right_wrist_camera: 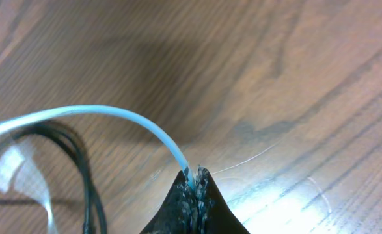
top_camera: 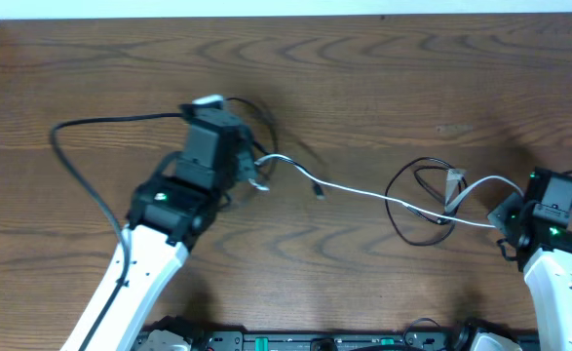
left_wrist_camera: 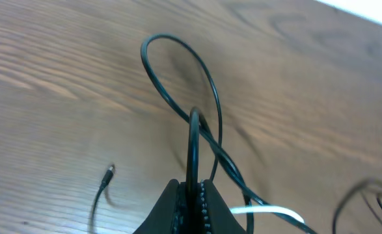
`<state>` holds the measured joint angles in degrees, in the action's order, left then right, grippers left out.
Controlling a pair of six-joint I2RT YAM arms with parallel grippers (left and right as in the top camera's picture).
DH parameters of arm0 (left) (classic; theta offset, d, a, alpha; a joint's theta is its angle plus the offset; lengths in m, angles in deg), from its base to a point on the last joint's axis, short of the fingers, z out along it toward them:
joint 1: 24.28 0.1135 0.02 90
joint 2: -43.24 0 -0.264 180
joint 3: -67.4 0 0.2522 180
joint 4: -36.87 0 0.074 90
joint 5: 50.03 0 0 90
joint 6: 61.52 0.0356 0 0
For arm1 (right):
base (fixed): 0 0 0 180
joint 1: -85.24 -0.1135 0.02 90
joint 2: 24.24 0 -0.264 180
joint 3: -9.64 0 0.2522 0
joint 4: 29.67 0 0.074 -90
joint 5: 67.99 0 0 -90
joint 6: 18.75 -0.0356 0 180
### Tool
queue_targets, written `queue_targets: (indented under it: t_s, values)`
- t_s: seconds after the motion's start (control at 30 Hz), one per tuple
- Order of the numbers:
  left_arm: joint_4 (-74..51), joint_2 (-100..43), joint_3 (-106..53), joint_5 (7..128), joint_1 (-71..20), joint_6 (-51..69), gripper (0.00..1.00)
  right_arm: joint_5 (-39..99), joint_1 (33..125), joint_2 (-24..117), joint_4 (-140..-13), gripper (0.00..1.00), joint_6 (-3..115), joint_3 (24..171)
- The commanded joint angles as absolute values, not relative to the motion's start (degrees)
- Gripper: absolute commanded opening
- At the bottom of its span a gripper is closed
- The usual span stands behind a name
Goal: Untangle cables
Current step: 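Pull the left gripper left with black cable, right gripper right with white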
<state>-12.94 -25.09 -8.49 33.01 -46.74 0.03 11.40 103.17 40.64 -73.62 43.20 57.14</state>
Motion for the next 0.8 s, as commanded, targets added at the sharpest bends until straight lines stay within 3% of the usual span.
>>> queue_targets:
  t_s: [0.0, 0.37, 0.77]
  values:
    - [-13.1, -22.73, -8.79, 32.48, -41.65, 0.82, 0.08, 12.03, 106.25, 40.6, -73.6, 0.01, 42.56, 57.31]
    - [-13.1, -22.45, -8.79, 34.39, -33.76, 0.8, 0.08, 12.8, 112.35, 40.6, -73.64, 0.01, 40.38, 57.31]
    - [-12.46, -22.45, -8.79, 34.39, -32.53, 0.8, 0.07, 16.45, 121.47, 41.19, -71.87, 0.01, 37.73, 57.31]
